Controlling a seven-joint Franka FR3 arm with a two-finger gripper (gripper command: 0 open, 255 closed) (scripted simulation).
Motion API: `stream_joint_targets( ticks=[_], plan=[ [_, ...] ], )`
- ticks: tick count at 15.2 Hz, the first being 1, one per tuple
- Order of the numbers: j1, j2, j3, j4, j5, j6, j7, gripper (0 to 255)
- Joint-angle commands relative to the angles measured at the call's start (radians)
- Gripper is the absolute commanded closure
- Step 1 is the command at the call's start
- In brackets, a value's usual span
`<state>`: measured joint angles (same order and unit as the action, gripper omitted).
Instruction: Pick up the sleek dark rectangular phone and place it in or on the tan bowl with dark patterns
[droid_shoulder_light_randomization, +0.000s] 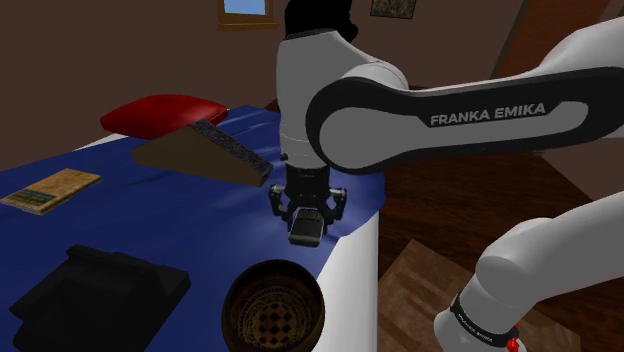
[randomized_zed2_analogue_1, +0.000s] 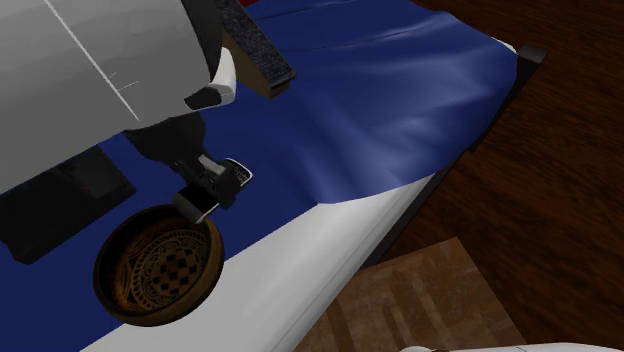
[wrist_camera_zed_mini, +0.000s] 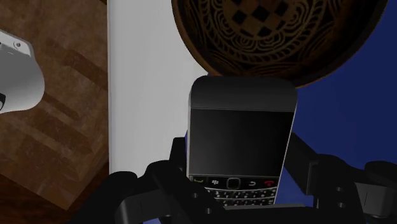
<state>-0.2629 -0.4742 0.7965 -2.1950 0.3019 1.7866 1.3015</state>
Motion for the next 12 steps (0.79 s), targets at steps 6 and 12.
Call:
stream_joint_targets(
  ticks=[6, 12],
  plan=[
    [-0.014, 0.104, 0.187, 0.137, -0.016, -0.009, 0.206, 255],
    [-0.044, 0.178, 0.301, 0.167, -0.052, 0.033, 0.303, 255]
  ],
)
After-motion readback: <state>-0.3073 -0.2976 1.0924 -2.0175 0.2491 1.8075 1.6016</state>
